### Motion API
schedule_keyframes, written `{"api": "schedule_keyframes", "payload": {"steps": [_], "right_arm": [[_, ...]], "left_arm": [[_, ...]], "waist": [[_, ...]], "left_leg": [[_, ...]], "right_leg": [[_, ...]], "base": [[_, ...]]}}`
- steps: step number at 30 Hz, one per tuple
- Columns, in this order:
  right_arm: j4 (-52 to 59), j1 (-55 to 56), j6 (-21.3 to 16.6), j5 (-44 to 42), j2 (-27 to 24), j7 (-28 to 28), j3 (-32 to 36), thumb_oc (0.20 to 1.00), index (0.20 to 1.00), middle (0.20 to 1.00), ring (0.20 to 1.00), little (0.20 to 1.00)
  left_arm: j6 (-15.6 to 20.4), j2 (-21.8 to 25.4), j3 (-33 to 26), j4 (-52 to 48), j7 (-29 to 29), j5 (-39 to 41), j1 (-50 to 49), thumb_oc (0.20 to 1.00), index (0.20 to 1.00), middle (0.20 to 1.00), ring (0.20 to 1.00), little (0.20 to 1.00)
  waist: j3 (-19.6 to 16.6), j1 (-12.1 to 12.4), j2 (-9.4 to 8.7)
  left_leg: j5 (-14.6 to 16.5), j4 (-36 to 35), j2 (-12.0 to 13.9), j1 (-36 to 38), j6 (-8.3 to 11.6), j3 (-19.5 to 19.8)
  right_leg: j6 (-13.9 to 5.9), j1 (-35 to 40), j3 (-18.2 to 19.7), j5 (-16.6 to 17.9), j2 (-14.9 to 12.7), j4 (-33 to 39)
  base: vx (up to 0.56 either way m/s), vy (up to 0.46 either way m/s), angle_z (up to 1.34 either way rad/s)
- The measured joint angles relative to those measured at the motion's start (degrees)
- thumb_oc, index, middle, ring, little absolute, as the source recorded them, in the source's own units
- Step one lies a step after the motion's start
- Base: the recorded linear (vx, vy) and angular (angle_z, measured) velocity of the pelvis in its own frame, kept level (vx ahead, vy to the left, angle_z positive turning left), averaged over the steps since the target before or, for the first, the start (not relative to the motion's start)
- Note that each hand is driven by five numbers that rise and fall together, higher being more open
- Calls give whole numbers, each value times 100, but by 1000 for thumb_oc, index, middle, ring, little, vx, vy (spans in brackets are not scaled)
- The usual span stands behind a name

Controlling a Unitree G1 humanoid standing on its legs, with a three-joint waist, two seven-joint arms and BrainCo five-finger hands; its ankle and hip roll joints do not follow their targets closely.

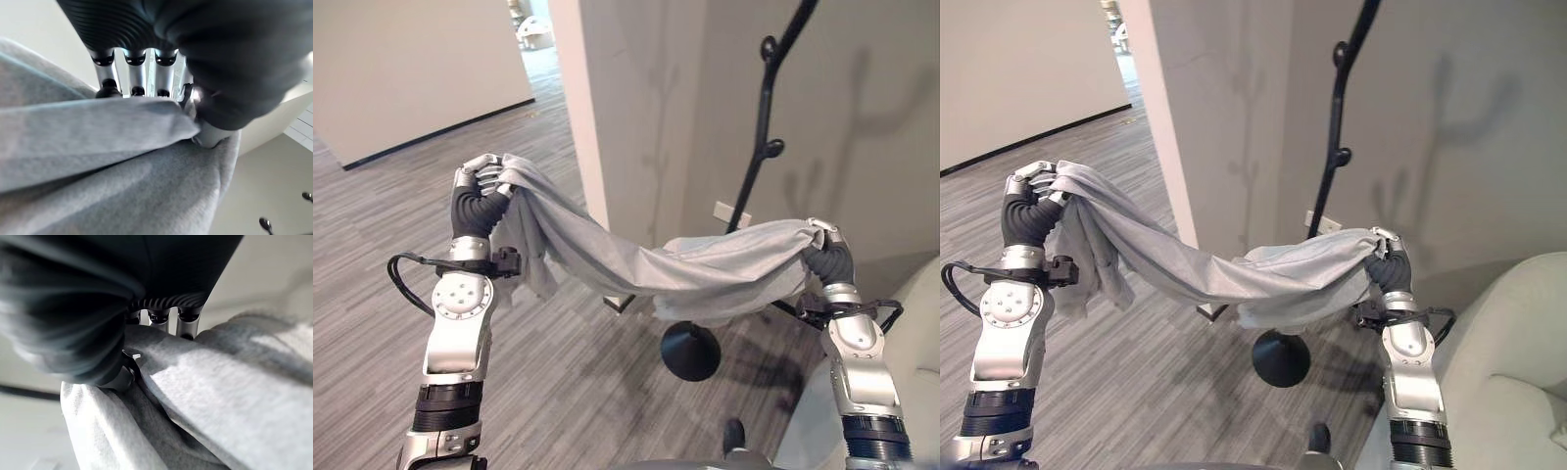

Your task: Hang the clothes on the sofa on the clothes rack.

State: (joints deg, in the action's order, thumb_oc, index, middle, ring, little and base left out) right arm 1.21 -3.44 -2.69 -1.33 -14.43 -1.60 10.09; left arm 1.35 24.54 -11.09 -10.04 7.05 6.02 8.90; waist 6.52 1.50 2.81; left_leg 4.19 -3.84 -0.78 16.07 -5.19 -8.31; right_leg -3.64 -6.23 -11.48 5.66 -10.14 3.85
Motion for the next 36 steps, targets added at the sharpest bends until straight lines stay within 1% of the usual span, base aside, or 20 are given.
{"api": "schedule_keyframes", "payload": {"steps": [2, 3, 4, 5, 7, 8, 9, 10, 11, 13, 16, 22, 24, 25, 26, 27, 30, 32, 34, 36], "right_arm": [[-90, -2, 0, 0, -5, -7, 3, 200, 200, 200, 200, 200], [-94, -3, 0, 0, -1, -4, -22, 200, 200, 200, 200, 200], [-94, -3, 0, 1, 15, -1, -67, 200, 200, 200, 200, 200], [-106, -51, 0, 1, -26, 1, -72, 200, 200, 200, 200, 200], [-99, -73, 0, 1, -187, -3, -74, 200, 200, 200, 200, 200], [-100, -100, 0, 1, -264, -7, -67, 200, 200, 200, 200, 200], [-100, -119, 0, 1, -387, -9, -58, 200, 200, 200, 200, 200], [-100, -120, 0, 1, -394, -10, -57, 200, 200, 200, 200, 200], [-99, -134, -2, 1, -539, -15, -47, 200, 200, 200, 200, 200], [-99, -134, -3, 2, -570, -14, -42, 200, 200, 200, 200, 200], [-92, -135, -34, 3, -569, -6, -47, 200, 200, 200, 200, 200], [-73, -133, -76, 3, -570, 36, -50, 200, 200, 200, 200, 200], [-50, -138, -78, 4, -557, 101, -76, 200, 200, 200, 200, 200], [-38, -141, -139, 2, -558, 107, -77, 200, 200, 200, 200, 200], [-37, -151, -136, 4, -517, 119, -97, 200, 200, 200, 200, 200], [-35, -142, -137, 4, -519, 121, -140, 200, 200, 200, 200, 200], [42, -135, -164, 4, -541, 103, -36, 200, 200, 200, 200, 200], [-32, -204, -156, 5, -515, 97, -86, 200, 200, 200, 200, 200], [-51, -200, -156, 4, -479, 129, -97, 200, 200, 200, 200, 200], [-51, -154, -154, 1, -376, 135, -92, 200, 200, 200, 200, 200]], "left_arm": [[2, -2, -4, -14, 6, -2, -3, 200, 200, 200, 200, 200], [3, 10, -4, -29, 7, -2, 0, 200, 200, 200, 200, 200], [4, 65, -12, -33, 9, -3, -7, 200, 200, 200, 200, 200], [7, -56, -22, -29, 37, -8, -87, 200, 200, 200, 200, 200], [9, -175, -7, -77, 27, -27, -113, 200, 200, 200, 200, 200], [12, -184, -5, -117, 25, -33, -111, 200, 200, 200, 200, 200], [12, -185, -5, -120, 24, -37, -77, 200, 200, 200, 200, 200], [12, -185, -5, -120, 24, -37, -74, 200, 200, 200, 200, 200], [12, -189, -5, -117, 25, -38, 2, 200, 200, 200, 200, 200], [12, -195, -8, -117, 26, -38, 38, 200, 200, 200, 200, 200], [12, -197, -49, -125, 56, -38, 35, 200, 200, 200, 200, 200], [12, -190, -269, -361, 97, -32, 29, 200, 200, 200, 200, 200], [12, -202, -269, -374, 96, -20, 25, 200, 200, 200, 200, 200], [47, -253, -235, -324, 99, -1, 44, 200, 200, 200, 200, 200], [41, -266, -244, -344, 96, 14, 8, 200, 200, 200, 200, 200], [38, -251, -246, -341, 95, 14, -91, 200, 200, 200, 200, 200], [39, -198, -254, -350, 94, 24, -188, 200, 200, 200, 200, 200], [44, -153, -307, -331, 94, 26, -208, 200, 200, 200, 200, 200], [44, -148, -403, -335, 88, 26, -235, 200, 200, 200, 200, 200], [47, -127, -517, -337, 92, 26, -228, 200, 200, 200, 200, 200]], "waist": [[-24, 33, -20], [-69, 41, -101], [-151, 103, -292], [-158, 222, -185], [-174, 189, 25], [-171, 190, 66], [-175, 164, 77], [-175, 163, 77], [-172, 90, 72], [-168, 8, 44], [-179, 15, -54], [-205, 40, -45], [-246, 56, -177], [-230, 110, -164], [-139, 163, -245], [-131, 221, -272], [-103, 292, -278], [-79, 475, -365], [-78, 522, -361], [-74, 426, -419]], "left_leg": [[70, -18, 126, 115, 190, 56], [132, -2, 158, 179, 341, 122], [228, 11, 106, 220, 517, 144], [373, 143, 273, 284, 742, 120], [449, 196, 653, 284, 901, 97], [444, 197, 776, 260, 940, 84], [438, 193, 912, 230, 969, 52], [439, 194, 918, 228, 974, 50], [466, 193, 1058, 209, 1115, 4], [421, 111, 1104, 208, 1264, 38], [384, 72, 1127, 217, 1295, 127], [331, 133, 1356, 147, 1341, 175], [435, 949, 1356, -319, 1338, 297], [593, 2033, 1456, -842, 1406, 368], [642, 2875, 1456, -1267, 1304, 361], [706, 3205, 1505, -1492, 1258, 346], [666, 1807, 1355, -1614, 1224, 176], [211, 778, 831, -1488, 1136, 503], [-66, 407, 747, -1249, 1065, 599], [-387, 390, 744, -1165, 1047, 424]], "right_leg": [[23, 121, -63, -15, -40, -339], [23, 326, -100, -16, -33, -392], [39, 597, -85, 15, -64, -363], [-10, 728, -52, 490, 116, -189], [82, 831, -161, 499, 499, -85], [106, 830, -180, 497, 621, -48], [184, 831, -191, 482, 764, 0], [186, 830, -192, 481, 770, 2], [239, 834, -255, 457, 892, 34], [258, 847, -345, 457, 917, 78], [277, 882, -369, 371, 911, 125], [415, 898, -508, 251, 1069, 124], [374, 909, -606, 228, 1021, 124], [537, 871, -660, 28, 1054, -20], [649, 935, -603, 17, 1026, 3], [665, 1031, -567, 30, 1037, 97], [624, 994, -469, 47, 1013, 157], [516, 788, -149, 8, 836, 163], [457, 781, 42, -18, 833, 161], [345, 823, 147, 60, 818, 162]], "base": [[85, -108, 15], [130, -151, 11], [127, -156, -13], [131, -173, -14], [90, -147, -6], [110, -210, -4], [79, -155, -4], [85, -156, -1], [52, -89, 7], [78, -131, 12], [112, -177, 10], [84, -160, 13], [29, -194, 29], [71, -167, 14], [59, -30, -2], [80, 52, -18], [93, 139, -11], [54, 179, -78], [47, 195, -72], [36, 199, -42]]}}
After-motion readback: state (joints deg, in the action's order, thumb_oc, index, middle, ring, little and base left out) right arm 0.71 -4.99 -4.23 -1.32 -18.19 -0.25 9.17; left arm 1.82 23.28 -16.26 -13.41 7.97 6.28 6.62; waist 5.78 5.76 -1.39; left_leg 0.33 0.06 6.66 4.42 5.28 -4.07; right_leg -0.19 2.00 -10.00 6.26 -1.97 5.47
